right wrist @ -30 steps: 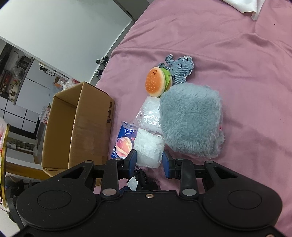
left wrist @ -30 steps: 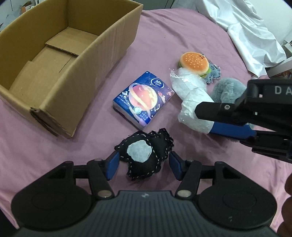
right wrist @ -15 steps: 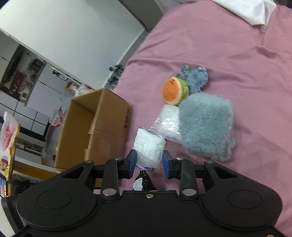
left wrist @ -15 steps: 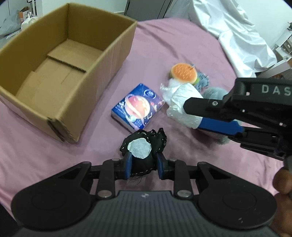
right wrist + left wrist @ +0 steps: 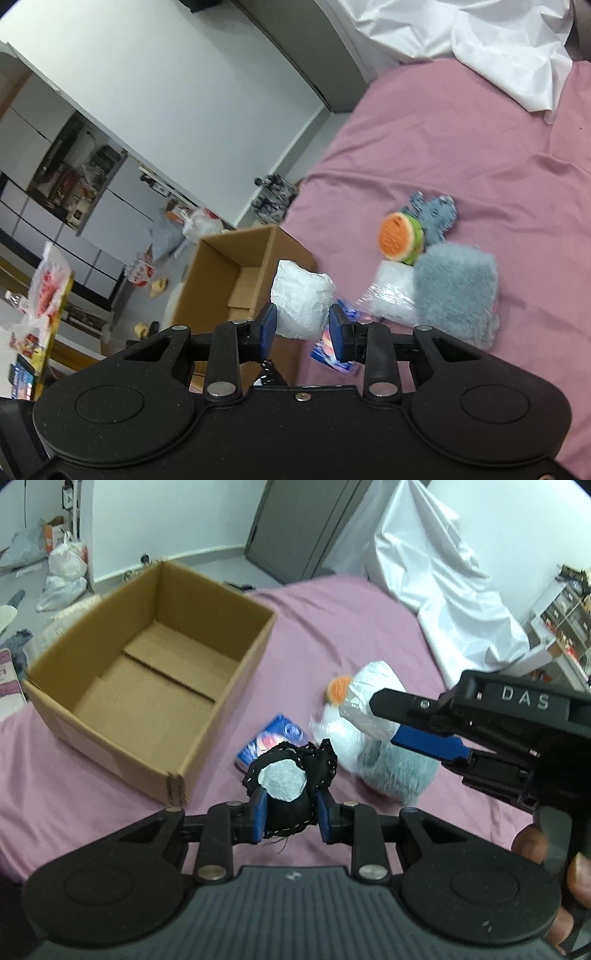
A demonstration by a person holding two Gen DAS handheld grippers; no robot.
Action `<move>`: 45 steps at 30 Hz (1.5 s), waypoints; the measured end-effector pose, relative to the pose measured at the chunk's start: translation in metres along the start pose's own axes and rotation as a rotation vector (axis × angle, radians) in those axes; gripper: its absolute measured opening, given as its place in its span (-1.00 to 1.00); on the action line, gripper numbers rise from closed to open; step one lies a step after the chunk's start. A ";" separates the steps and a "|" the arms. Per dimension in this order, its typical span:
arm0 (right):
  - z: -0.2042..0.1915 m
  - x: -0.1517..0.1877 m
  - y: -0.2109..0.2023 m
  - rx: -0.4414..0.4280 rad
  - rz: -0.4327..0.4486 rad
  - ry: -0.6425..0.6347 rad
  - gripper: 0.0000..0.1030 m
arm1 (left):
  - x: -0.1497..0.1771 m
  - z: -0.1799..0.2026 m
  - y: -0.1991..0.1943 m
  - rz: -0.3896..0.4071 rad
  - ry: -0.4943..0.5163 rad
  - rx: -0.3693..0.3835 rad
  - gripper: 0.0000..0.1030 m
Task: Organize soft objects
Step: 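Carry the black-and-white plush with the left gripper into the cardboard box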
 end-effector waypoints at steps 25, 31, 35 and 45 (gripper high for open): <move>-0.093 0.013 0.007 -0.148 0.106 -0.144 -0.40 | -0.051 -0.083 -0.071 0.188 -0.054 -0.067 -0.48; -0.095 0.013 0.024 -0.132 0.116 -0.156 -0.40 | -0.062 -0.108 -0.072 0.207 -0.091 -0.079 -0.48; -0.097 0.017 0.035 -0.146 0.110 -0.119 -0.40 | -0.069 -0.121 -0.068 0.208 -0.095 -0.084 -0.48; -0.100 0.018 0.058 -0.131 0.092 -0.105 -0.40 | -0.086 -0.145 -0.045 0.190 -0.100 -0.073 -0.46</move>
Point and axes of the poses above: each gripper's, at about its wrist camera, not at the fingertips, and y roughly the way its jaws point, z to its right, x to its underside, the point moved 8 cm from there along y, roughly the way its jaws point, and after that the axes turned 15 degrees about y, right-handed, at the moved point
